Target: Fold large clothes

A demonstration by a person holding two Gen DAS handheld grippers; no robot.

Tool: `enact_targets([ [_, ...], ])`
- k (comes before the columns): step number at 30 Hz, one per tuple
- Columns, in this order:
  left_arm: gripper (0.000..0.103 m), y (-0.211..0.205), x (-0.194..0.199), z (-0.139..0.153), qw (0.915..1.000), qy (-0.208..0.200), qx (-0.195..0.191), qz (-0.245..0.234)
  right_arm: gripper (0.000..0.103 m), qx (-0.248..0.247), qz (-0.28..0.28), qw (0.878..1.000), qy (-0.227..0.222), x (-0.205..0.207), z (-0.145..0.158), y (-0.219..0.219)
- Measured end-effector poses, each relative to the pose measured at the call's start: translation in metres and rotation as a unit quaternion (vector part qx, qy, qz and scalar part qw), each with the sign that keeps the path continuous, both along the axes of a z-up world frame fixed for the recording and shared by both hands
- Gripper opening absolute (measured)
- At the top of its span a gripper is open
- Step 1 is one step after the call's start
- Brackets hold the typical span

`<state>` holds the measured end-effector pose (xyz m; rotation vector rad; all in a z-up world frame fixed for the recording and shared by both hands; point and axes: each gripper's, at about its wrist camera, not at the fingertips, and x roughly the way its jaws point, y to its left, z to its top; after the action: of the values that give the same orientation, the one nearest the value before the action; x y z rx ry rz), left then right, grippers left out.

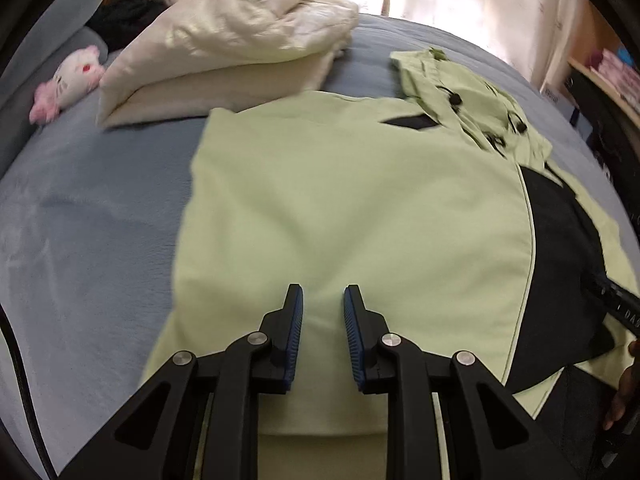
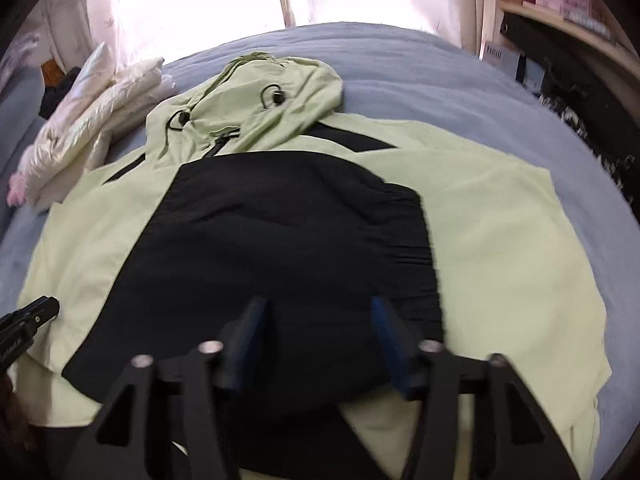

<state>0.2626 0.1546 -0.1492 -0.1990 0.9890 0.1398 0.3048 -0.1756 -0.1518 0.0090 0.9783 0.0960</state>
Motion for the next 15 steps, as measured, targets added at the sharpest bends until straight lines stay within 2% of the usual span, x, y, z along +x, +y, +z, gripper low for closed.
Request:
enact_targets([
  [3,0.025,0.011,-0.012,0.014,0.9999,0.003,0.017,0.001,0.046,-0.025,-0.016,0.999,0.010,-0.002,0.009,0.002],
  [5,0.037,0.014,-0.019,0.025,0.9999,-0.001,0.014,-0.007,0.047,-0.032,-0.033,0.999,0.014,-0.010,0.020,0.005],
  [6,0.046,0.016,-0.026,0.031,0.9998,-0.004,0.017,-0.010,0.047,-0.029,-0.044,0.998,0.019,-0.014,0.024,0.008],
  [9,0.066,0.016,-0.049,0.055,0.9984,-0.026,0.043,-0.025,0.048,-0.029,-0.069,0.997,0.023,-0.027,0.036,0.018],
  [11,0.071,0.017,-0.068,0.073,0.9963,-0.047,0.062,-0.037,0.048,-0.027,-0.074,0.997,0.025,-0.030,0.045,0.032],
  [15,0.075,0.020,-0.097,0.097,0.9939,-0.069,0.066,-0.054,0.048,-0.022,-0.085,0.996,0.018,-0.057,0.062,0.048],
])
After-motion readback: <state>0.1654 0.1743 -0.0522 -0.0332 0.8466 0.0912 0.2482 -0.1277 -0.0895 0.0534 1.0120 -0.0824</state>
